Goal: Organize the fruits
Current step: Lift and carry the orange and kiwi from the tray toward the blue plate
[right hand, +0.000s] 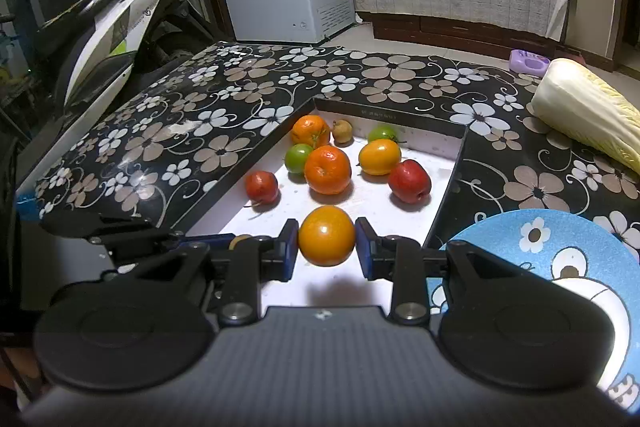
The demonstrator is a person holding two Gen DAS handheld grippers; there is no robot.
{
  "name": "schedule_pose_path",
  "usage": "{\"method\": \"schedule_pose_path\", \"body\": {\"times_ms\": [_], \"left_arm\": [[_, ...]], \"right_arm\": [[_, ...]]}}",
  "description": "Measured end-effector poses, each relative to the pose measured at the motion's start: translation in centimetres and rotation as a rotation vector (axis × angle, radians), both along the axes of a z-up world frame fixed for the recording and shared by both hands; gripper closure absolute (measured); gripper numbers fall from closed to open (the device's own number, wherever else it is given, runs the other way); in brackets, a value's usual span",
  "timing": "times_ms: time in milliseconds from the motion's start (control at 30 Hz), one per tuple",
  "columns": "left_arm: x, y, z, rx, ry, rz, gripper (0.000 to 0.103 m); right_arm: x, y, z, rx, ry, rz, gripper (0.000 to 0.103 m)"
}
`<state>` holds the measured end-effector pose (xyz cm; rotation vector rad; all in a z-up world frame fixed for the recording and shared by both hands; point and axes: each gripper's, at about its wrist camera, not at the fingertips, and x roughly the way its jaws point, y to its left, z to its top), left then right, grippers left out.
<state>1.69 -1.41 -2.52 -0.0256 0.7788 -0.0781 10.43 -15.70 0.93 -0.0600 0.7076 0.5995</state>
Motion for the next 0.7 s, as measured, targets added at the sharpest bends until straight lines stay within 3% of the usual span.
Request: {"method": "schedule_pose_path", "body": {"times_ms": [700], "left_arm": [[-0.16, -0.09, 0.15, 0.001, -0.004, 0.002, 0.074]], "right_arm": [[-0.02, -0.08, 0.09, 0.005, -0.002, 0.001, 0.07]]}}
